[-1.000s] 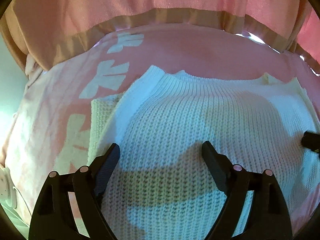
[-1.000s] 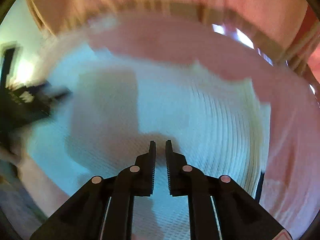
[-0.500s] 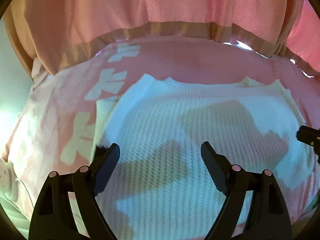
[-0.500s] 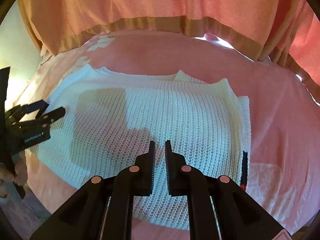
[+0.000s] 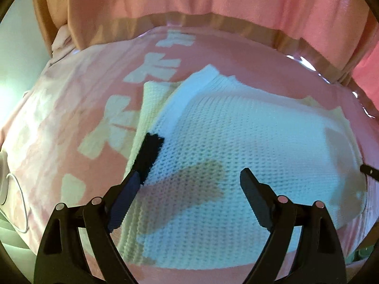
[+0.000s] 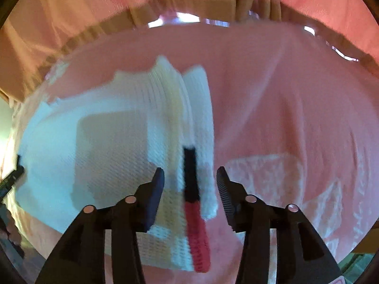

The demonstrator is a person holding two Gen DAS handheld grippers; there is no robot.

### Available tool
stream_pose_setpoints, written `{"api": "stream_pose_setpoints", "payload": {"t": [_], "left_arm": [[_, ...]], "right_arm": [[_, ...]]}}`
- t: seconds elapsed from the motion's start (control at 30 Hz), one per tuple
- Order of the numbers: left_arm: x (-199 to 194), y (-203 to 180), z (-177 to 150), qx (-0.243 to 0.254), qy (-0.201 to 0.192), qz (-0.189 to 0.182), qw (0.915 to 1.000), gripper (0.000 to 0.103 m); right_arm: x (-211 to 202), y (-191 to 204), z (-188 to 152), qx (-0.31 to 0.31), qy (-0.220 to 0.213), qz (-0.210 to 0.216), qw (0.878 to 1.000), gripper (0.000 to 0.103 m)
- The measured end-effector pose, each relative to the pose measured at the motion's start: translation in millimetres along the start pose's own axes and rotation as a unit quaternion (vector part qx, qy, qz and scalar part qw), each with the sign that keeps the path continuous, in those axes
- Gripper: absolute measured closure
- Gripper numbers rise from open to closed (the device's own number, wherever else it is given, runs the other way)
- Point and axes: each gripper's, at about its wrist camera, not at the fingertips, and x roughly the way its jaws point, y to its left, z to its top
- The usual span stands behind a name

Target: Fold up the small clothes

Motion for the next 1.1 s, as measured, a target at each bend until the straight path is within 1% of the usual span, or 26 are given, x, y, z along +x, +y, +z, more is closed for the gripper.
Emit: {"api": "stream_pose_setpoints", "payload": {"t": [0.03, 0.1, 0.13, 0.17, 0.2, 0.27, 0.3, 0.33, 0.37, 0.4, 0.43, 0.5, 0.53, 0.57, 0.6, 0.63, 0.67, 0.73, 0.77, 0.8, 0.83, 0.87, 0.93, 1.0, 1.03, 1.1], "left_arm": [[2, 1, 0, 0.001, 0.001, -0.001, 1.0000, 0.021], [4, 0, -1, 0.006, 0.006, -0.002, 1.0000, 0.027], [5, 0, -1, 0.009, 0.008, -0.001, 0.9999, 0.034], [6, 0, -1, 0.010, 0.011, 0.004, 0.9999, 0.039], [7, 3, -1, 0.008, 0.012, 0.007, 0.9999, 0.040], [13, 7, -1, 0.004, 0.018, 0.016, 0.9997, 0.040], [17, 8, -1, 0.004, 0.021, 0.021, 0.9996, 0.040], [20, 9, -2, 0.008, 0.020, 0.028, 0.9994, 0.038], [20, 5, -4, 0.018, 0.015, 0.037, 0.9990, 0.038], [18, 3, -4, 0.026, 0.013, 0.042, 0.9987, 0.039], [16, 2, -4, 0.030, 0.010, 0.044, 0.9985, 0.039], [1, 3, 0, 0.020, -0.003, 0.026, 0.9994, 0.038], [-6, 5, 3, 0.013, -0.011, 0.016, 0.9997, 0.034], [-14, 9, 7, 0.002, -0.023, 0.008, 0.9997, 0.028], [-19, 15, 11, -0.011, -0.030, 0.008, 0.9995, 0.024], [-19, 19, 14, -0.019, -0.031, 0.006, 0.9993, 0.019], [-18, 27, 17, -0.037, -0.024, -0.002, 0.9990, 0.018], [-7, 40, 21, -0.073, -0.001, -0.024, 0.9971, 0.017], [2, 49, 21, -0.101, 0.014, -0.034, 0.9942, 0.017], [10, 56, 20, -0.126, 0.026, -0.042, 0.9909, 0.017], [15, 59, 19, -0.139, 0.033, -0.046, 0.9886, 0.017], [25, 63, 17, -0.154, 0.044, -0.053, 0.9857, 0.017], [41, 68, 15, -0.175, 0.060, -0.055, 0.9812, 0.017], [45, 70, 14, -0.185, 0.049, -0.060, 0.9797, 0.017], [46, 70, 14, -0.187, 0.051, -0.061, 0.9792, 0.018], [44, 71, 16, -0.190, 0.053, -0.072, 0.9778, 0.041]], "right_arm": [[7, 1, -3, -0.006, 0.007, -0.002, 1.000, 0.061], [11, 4, -6, -0.017, 0.007, 0.008, 1.000, 0.081], [8, 5, -7, -0.020, 0.003, 0.006, 1.000, 0.086], [-2, 6, -6, -0.025, -0.009, 0.009, 1.000, 0.087], [-12, 5, -6, -0.025, -0.025, 0.012, 0.999, 0.088], [-17, -2, -4, -0.021, -0.034, 0.009, 0.999, 0.088], [-9, -6, -3, -0.018, -0.021, 0.001, 1.000, 0.088], [2, -8, -5, -0.021, 0.003, -0.003, 1.000, 0.085], [9, -6, -6, -0.029, 0.011, -0.005, 1.000, 0.083], [5, -3, -5, -0.033, 0.005, -0.010, 0.999, 0.079], [-2, 0, -3, -0.037, -0.001, -0.010, 0.999, 0.079], [-33, 9, 0, -0.047, -0.049, -0.017, 0.998, 0.078], [-45, 14, 0, -0.054, -0.068, -0.021, 0.996, 0.075], [-60, 22, 2, -0.062, -0.093, -0.014, 0.994, 0.074], [-69, 28, 3, -0.064, -0.107, 0.002, 0.992, 0.074], [-73, 32, 4, -0.065, -0.111, 0.017, 0.992, 0.074], [-74, 44, 8, -0.074, -0.109, 0.041, 0.990, 0.074], [-70, 62, 14, -0.087, -0.097, 0.070, 0.989, 0.077], [-65, 75, 18, -0.100, -0.086, 0.083, 0.988, 0.079], [-59, 88, 22, -0.111, -0.077, 0.091, 0.987, 0.083], [-55, 101, 25, -0.122, -0.071, 0.095, 0.985, 0.086], [-48, 115, 30, -0.136, -0.060, 0.102, 0.984, 0.087], [-37, 135, 36, -0.151, -0.045, 0.115, 0.981, 0.095], [-26, 155, 44, -0.163, -0.030, 0.126, 0.978, 0.097], [-22, 161, 45, -0.164, -0.024, 0.130, 0.978, 0.097], [-12, 174, 44, -0.167, -0.006, 0.133, 0.977, 0.098]]}}
